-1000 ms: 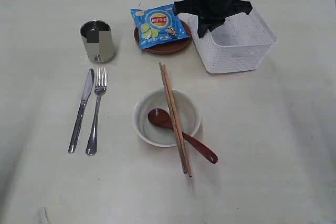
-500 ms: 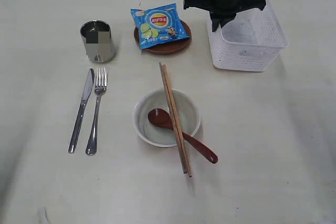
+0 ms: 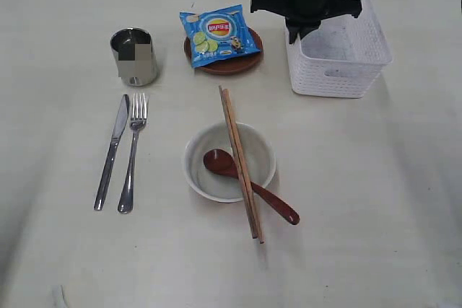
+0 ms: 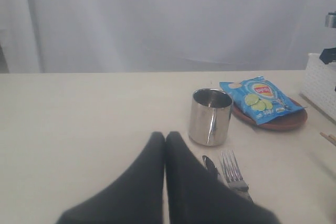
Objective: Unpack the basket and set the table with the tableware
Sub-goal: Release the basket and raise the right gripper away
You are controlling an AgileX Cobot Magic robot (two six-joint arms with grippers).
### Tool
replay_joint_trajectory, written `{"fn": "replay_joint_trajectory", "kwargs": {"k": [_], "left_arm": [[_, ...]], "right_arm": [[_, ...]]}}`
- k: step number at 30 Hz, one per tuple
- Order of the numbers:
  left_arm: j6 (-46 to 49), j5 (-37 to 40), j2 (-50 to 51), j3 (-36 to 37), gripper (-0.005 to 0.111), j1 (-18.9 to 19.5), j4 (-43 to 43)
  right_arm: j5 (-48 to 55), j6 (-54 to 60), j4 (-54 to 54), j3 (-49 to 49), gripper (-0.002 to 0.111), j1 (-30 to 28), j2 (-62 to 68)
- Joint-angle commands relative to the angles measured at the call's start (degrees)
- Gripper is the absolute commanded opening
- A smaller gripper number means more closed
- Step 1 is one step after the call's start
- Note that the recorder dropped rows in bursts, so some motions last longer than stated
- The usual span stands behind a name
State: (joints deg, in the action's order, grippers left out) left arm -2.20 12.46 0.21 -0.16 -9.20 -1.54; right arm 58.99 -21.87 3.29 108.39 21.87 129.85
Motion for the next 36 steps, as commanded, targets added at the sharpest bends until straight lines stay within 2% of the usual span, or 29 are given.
{"fn": "replay_joint_trajectory", "kwargs": {"k": [1,8,16,19,24,27,30,33,34,35,36], "left_arm": [[0.02,-0.36,-0.21,0.16,0.0,-0.06,-0.22],[0.02,-0.36,-0.21,0.16,0.0,-0.06,-0.22],[0.02,-0.36,-0.21,0.16,0.0,-0.06,-0.22],[0.02,-0.36,-0.21,0.16,0.0,-0.06,-0.22],[0.02,-0.36,-0.21,0.16,0.0,-0.06,-0.22],[0.02,-0.36,-0.21,0.16,0.0,-0.06,-0.22],[0.02,-0.36,-0.21,0.16,0.0,-0.06,-0.22],[0.02,-0.36,-0.21,0.16,0.0,-0.06,-0.22],[0.02,-0.36,-0.21,0.16,0.0,-0.06,-0.22],[0.02,-0.36,-0.21,0.16,0.0,-0.06,-0.22],[0.02,-0.36,-0.21,0.16,0.0,-0.06,-0.22]], "right_arm": [[-0.43,0.22,-1.03,-0.04,0.0,-0.36,0.0],[-0.21,0.75,-4.99,-0.04,0.0,-0.26,0.0],[-0.21,0.89,-4.56,-0.04,0.0,-0.26,0.0],[-0.38,0.88,-4.56,-0.04,0.013,-0.26,0.0],[-0.63,1.14,-4.43,0.31,0.049,-0.26,0.0],[-0.41,1.57,-4.21,1.3,0.058,-0.37,-1.37],[0.4,4.22,-3.92,3.64,0.057,-0.46,-4.35],[3.62,6.02,2.56,8.71,0.054,-0.46,-11.24],[4.39,7.48,3.5,8.96,0.046,-0.46,-12.7],[5.92,11.99,3.67,8.64,0.014,-0.46,-15.57],[6.17,12.81,3.67,7.96,-0.001,-0.46,-16.7]]}}
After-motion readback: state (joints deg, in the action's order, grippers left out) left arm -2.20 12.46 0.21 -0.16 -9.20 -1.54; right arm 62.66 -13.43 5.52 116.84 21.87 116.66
